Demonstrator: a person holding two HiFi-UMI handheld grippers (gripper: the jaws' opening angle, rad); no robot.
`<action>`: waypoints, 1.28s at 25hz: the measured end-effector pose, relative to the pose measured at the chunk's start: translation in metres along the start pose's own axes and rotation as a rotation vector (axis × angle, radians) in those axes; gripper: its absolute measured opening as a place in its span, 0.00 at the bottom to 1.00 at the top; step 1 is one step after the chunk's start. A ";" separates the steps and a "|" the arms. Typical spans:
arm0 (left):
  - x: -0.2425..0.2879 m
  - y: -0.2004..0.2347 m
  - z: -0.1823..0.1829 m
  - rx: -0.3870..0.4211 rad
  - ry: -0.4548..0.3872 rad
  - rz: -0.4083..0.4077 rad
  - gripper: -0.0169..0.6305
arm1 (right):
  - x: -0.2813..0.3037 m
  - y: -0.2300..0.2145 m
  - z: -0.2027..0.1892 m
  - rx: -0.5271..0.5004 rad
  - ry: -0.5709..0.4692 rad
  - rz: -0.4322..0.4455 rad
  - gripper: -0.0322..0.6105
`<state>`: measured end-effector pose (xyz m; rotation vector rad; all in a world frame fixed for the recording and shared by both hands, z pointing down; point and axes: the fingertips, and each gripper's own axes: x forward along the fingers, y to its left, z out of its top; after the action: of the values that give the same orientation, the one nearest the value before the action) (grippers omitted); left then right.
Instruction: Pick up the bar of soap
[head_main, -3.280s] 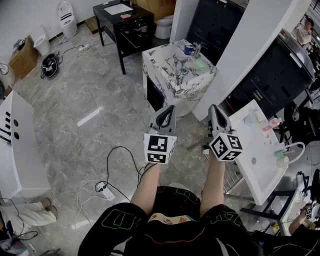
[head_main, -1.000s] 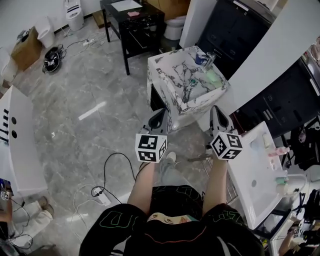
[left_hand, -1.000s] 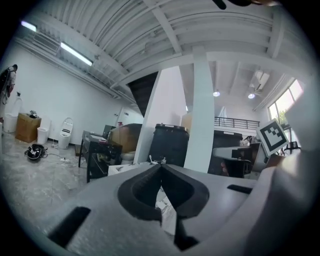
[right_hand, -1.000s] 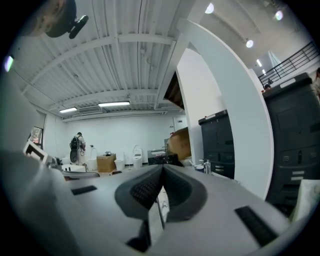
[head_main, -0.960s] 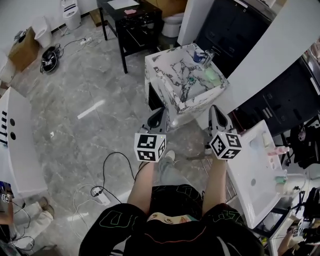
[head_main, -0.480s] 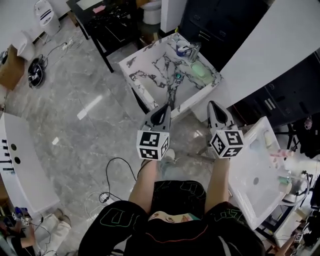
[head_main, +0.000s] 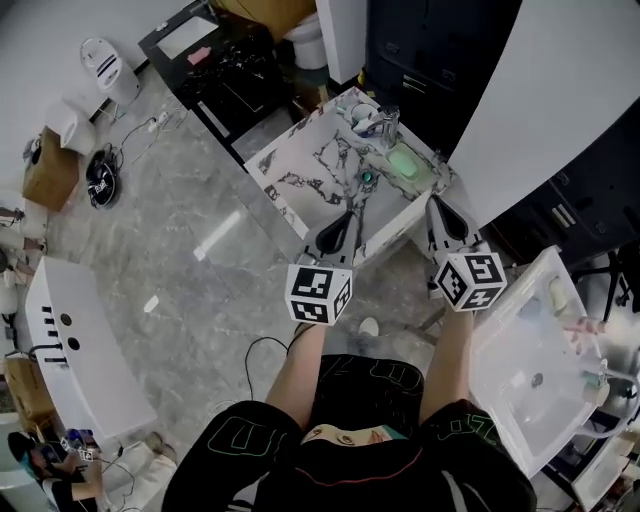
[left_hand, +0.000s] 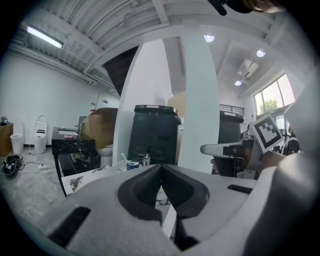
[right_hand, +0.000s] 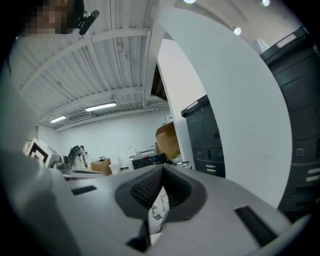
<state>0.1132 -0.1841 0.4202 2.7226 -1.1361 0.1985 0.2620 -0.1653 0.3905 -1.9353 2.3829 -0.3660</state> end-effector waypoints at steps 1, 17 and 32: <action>0.002 0.000 0.001 -0.004 0.001 0.000 0.04 | 0.001 -0.003 0.002 0.002 -0.003 0.003 0.06; 0.064 -0.019 0.020 0.005 -0.005 -0.094 0.04 | 0.001 -0.057 0.017 0.016 -0.015 -0.073 0.06; 0.106 0.045 -0.053 -0.079 0.170 -0.086 0.04 | 0.073 -0.079 -0.075 0.101 0.168 -0.143 0.06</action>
<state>0.1525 -0.2763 0.4980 2.6209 -0.9581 0.3571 0.3078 -0.2394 0.4886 -2.1116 2.2740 -0.6686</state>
